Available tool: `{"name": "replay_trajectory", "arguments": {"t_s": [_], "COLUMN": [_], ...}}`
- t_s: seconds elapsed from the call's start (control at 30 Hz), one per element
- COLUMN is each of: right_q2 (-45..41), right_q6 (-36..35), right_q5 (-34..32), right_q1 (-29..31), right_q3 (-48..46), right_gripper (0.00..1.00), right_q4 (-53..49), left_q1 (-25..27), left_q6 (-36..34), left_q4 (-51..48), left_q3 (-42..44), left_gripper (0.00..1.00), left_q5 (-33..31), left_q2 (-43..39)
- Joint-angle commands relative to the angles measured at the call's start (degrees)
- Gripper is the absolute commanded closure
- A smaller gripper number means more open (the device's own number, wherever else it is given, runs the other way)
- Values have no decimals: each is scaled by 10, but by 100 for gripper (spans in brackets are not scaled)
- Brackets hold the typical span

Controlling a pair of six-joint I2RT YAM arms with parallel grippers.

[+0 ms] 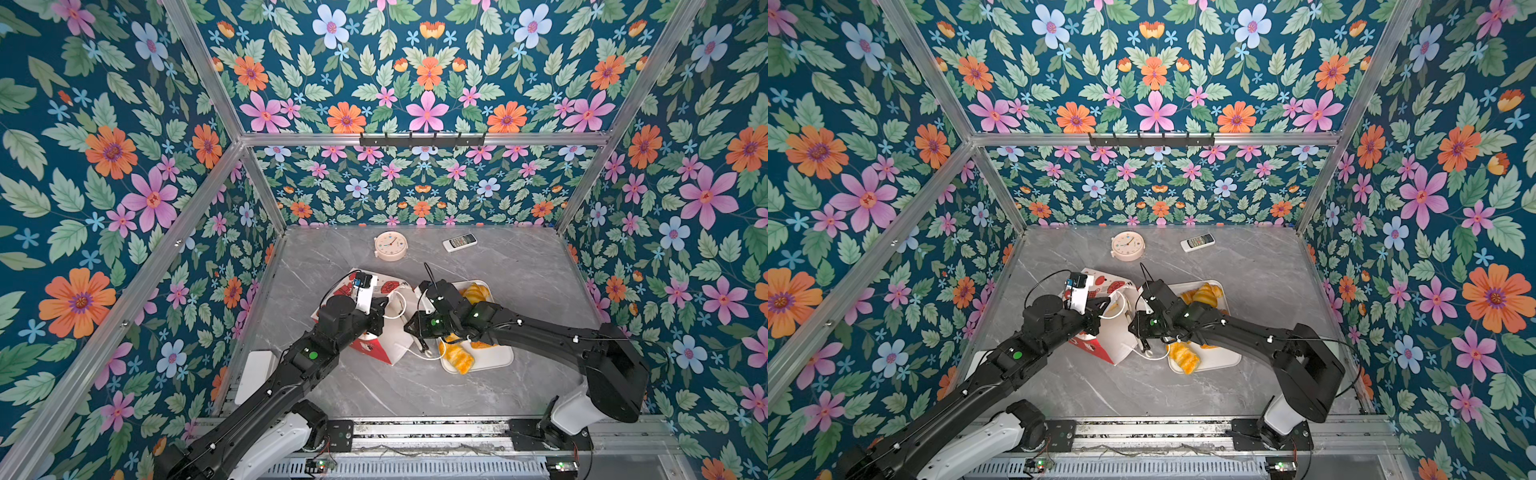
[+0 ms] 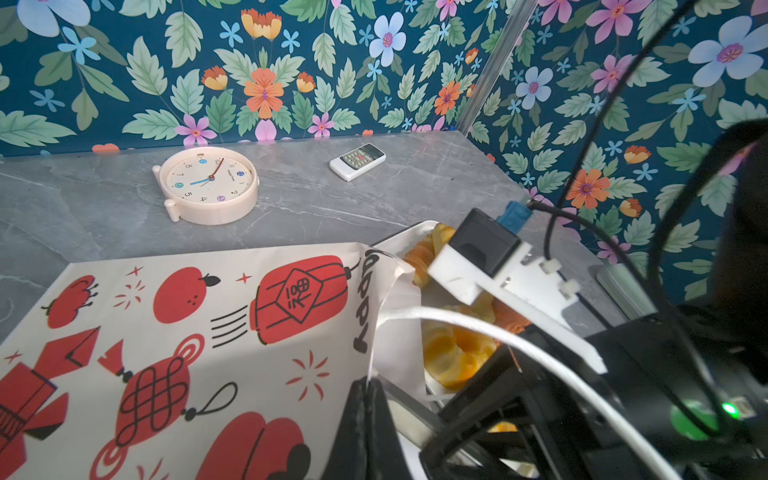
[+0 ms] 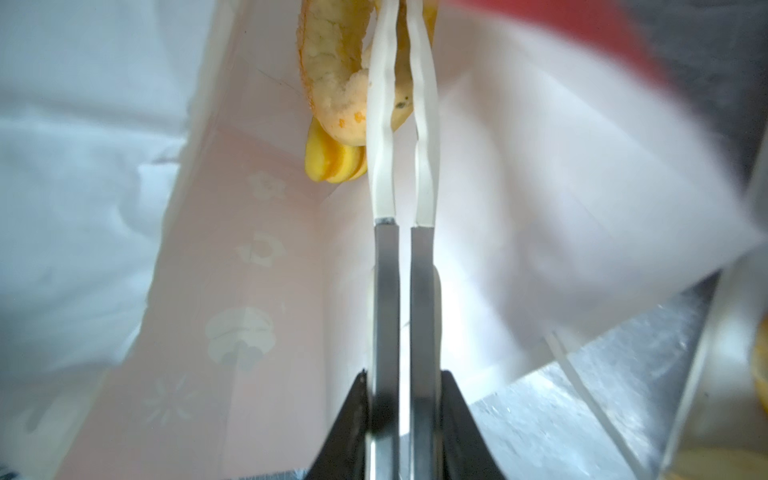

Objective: Take the fake bread out of the paper bag
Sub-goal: 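Lift the ring bread out of the bag and carry it over the tray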

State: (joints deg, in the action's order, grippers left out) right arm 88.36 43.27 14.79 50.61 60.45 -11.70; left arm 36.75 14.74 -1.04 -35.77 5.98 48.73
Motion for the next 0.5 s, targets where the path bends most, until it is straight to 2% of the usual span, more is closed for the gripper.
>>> {"name": "replay_trajectory", "arguments": {"t_s": [0.0,0.27,0.47], "right_q2": [-29,-88,-173], "right_q6": [-18,-19,-6], "right_q5": [2,-2,-27], "right_q1": [1,1,1], "right_q3": [-11,-50,-85], "right_gripper": [92,92,92], "right_q4": [-20,-63,-108], "left_q1": [-1,-1,-1], "left_q6": [-4,20,29], "left_q4": [11,61,79], "left_q3": [-6,5,12], "left_gripper": [100,100,100], "left_q5": [-18,-59,-84], "left_q2": [6,15,20]}}
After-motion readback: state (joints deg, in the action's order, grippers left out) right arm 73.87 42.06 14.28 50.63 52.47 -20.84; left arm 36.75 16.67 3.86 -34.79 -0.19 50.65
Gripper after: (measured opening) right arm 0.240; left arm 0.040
